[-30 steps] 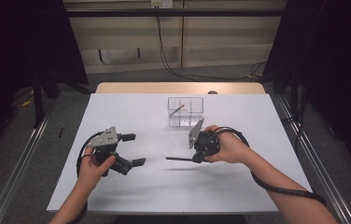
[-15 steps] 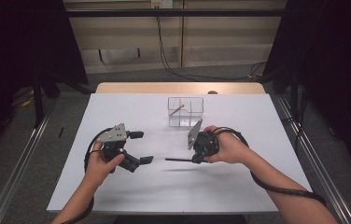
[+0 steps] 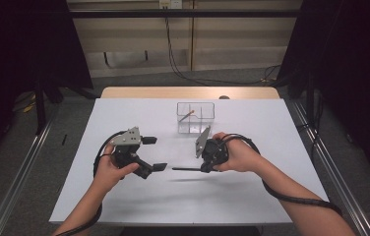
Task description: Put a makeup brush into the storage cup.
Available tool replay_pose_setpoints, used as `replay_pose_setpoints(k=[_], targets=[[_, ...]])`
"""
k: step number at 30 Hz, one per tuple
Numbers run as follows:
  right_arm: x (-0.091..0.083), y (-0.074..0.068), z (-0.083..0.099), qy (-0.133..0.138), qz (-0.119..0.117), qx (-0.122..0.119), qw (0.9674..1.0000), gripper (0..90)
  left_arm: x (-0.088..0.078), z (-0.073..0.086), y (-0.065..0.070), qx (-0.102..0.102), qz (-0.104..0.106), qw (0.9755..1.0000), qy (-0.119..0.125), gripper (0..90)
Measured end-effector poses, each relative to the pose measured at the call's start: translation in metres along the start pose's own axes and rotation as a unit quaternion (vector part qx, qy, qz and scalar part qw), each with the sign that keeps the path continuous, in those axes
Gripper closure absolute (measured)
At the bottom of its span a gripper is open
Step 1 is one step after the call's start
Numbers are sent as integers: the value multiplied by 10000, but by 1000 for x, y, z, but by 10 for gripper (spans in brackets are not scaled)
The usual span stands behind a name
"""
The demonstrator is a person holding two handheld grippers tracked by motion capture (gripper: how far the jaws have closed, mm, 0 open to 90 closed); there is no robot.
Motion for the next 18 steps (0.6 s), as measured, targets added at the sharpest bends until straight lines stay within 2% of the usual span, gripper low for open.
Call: replay_pose_setpoints(k=[4, 6, 15, 18], targets=[[0, 0, -2, 5, 8, -29, 10000, 849, 4, -4, 3, 76, 40, 9999, -85, 0], [-1, -1, -2, -23, -5, -9, 10000, 849, 5, -6, 5, 26, 91, 9999, -92, 0], [-1, -1, -6, -49, 2, -82, 10000, 849, 13, -12, 10, 251, 151, 9992, -269, 0], [0, 0, -6, -45, -17, -84, 10000, 849, 17, -13, 12, 222, 197, 9990, -332, 0]])
Point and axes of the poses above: each handheld gripper's, and its own axes: x roughly forward along the jaws, z roughly out of its underside, y roughly to its right, the point moved 8 cm from there along x, roughly forward along the jaws, and after that the axes turned 15 degrees about -z, right-handed, at the moved point
